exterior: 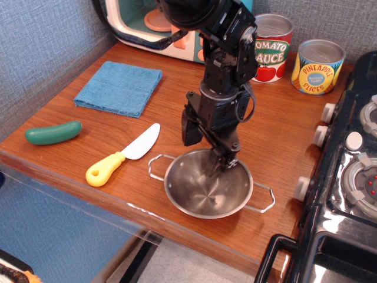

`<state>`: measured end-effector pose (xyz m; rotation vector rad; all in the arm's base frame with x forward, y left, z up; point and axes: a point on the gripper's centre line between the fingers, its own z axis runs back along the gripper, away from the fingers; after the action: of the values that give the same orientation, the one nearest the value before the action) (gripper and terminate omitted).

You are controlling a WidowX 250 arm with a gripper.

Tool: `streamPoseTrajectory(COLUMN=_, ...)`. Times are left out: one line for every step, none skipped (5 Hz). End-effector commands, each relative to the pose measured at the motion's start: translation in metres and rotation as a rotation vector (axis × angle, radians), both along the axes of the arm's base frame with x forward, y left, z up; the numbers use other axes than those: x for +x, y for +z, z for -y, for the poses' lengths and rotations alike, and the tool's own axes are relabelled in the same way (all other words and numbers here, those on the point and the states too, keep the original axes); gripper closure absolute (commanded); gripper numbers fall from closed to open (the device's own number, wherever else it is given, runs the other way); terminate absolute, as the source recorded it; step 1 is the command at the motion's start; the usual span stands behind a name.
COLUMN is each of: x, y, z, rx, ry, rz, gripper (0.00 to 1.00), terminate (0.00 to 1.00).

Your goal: Place the colander on the blue towel

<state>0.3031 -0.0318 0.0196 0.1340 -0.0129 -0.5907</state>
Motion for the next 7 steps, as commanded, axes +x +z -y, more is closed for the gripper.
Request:
streamPoseTrajectory(x=-0.017, y=-0.008, z=-0.010, rx=-0.007, ry=0.040, rz=-0.003, gripper=1.00, terminate=0.00)
streamPoseTrajectory(x=-0.018, y=-0.007, z=-0.013, rx=-0.017, ry=0.061, rz=0.016, gripper=1.00, terminate=0.00)
streamPoseTrajectory(x=-0.020, y=-0.007, z=-0.014, rx=-0.026, ry=0.075, rz=0.024, gripper=1.00, terminate=0.00)
streamPoseTrajectory(x=-0.024, y=0.004, z=-0.015, rx=-0.052, ry=0.103, rz=0.056, gripper=1.00, terminate=0.00)
streamPoseTrajectory(x=-0.029, y=0.026, z=-0.018, rx=-0.100, ry=0.145, rz=0.095, gripper=1.00, terminate=0.00)
streamPoseTrajectory(x=-0.030, y=0.045, z=-0.024, rx=-0.156, ry=0.206, rz=0.114, gripper=1.00, terminate=0.00)
streamPoseTrajectory(x=-0.031, y=0.057, z=-0.028, rx=-0.162, ry=0.232, rz=0.127, gripper=1.00, terminate=0.00)
